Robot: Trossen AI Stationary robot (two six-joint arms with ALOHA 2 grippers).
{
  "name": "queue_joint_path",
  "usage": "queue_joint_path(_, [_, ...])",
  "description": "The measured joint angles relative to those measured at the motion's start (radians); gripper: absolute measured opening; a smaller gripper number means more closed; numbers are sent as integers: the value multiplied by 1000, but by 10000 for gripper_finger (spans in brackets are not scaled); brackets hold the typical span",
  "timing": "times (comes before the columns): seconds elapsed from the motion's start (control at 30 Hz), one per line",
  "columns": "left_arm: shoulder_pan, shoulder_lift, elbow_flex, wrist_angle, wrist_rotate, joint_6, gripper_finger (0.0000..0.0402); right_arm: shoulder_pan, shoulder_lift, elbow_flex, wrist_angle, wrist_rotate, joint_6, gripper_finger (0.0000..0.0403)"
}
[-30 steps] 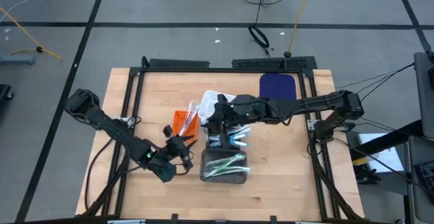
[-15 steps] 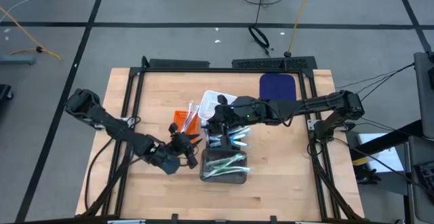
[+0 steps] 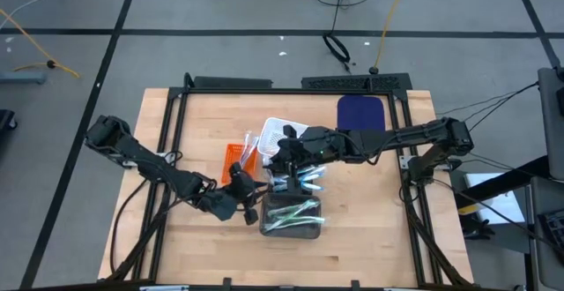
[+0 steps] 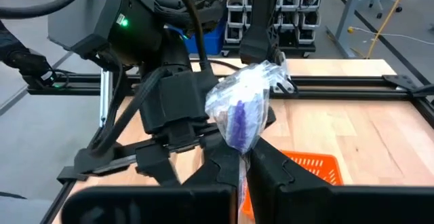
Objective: Pick & Place Toothbrushes
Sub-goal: Put the purple toothbrush into the orange basket
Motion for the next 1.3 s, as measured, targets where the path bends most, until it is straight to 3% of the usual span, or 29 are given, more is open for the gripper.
queue_joint_path(0.2, [0, 0, 0, 13, 79, -66, 88, 0, 0, 0, -1, 0, -1, 0])
queue_joint_path(0.47, [-9, 0, 0, 34, 18, 81, 88, 0, 0, 0, -7, 0, -20, 1])
queue_joint_path(0.83, [11, 0, 0, 168, 104, 208, 92, 2, 0, 0, -8, 0, -24, 2])
queue_joint_path(0.93, [23, 0, 0, 164, 131, 208, 121, 2, 0, 0, -16, -2, -24, 2])
queue_joint_path(1.17, [47, 1, 0, 160, 111, 187, 228, 7, 0, 0, -48, 2, -27, 3])
queue_joint_path(1.3, [61, 1, 0, 156, 105, 183, 261, 17, 0, 0, -41, 0, -42, 3])
